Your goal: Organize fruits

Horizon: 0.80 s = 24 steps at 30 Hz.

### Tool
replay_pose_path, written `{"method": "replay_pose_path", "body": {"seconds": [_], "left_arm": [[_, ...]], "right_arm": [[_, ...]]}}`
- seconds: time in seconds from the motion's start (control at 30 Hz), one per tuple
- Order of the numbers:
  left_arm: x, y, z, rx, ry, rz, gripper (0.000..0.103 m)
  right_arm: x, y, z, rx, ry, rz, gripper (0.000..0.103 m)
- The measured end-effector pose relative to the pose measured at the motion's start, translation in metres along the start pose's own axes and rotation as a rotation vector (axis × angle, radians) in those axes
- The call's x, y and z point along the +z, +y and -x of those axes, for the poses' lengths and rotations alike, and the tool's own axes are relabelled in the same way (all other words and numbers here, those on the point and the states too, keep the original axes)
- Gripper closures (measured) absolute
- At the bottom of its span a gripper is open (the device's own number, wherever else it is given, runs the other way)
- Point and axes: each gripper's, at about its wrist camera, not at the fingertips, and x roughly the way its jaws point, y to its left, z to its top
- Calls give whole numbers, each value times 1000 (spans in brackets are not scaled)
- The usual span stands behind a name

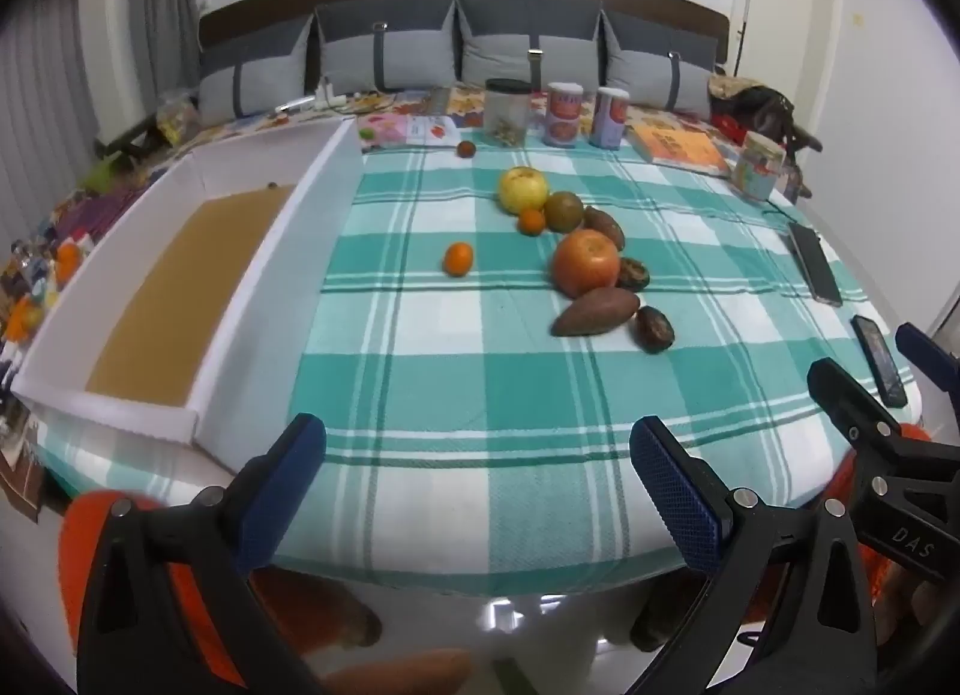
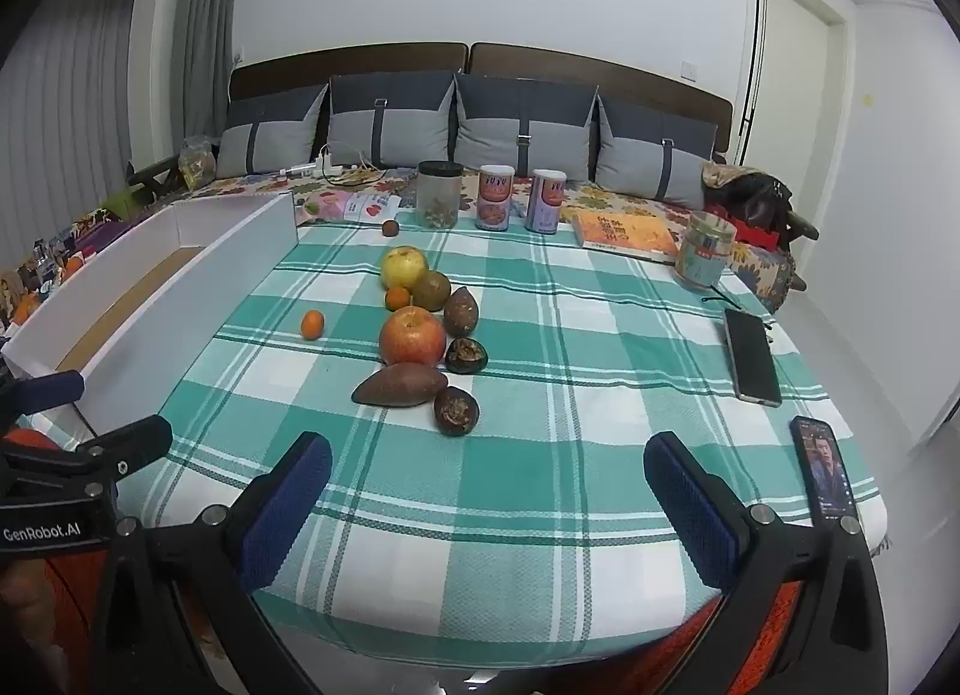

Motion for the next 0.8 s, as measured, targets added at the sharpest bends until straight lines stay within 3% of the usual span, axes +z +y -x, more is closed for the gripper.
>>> {"method": "replay_pose_path", "body": {"seconds": [0.1,0.27,0.8], "left_arm": [[-8,-7,0,23,-30,-11,1],[-9,4,-6,-26,7,38,1],[-11,2,-13,-7,38,29,1]], "right_arm": [[1,-1,0,-3,-5,7,0],[-3,5,-6,-3,-17,17,0],[-4,8,-7,19,-14,10,0]]}}
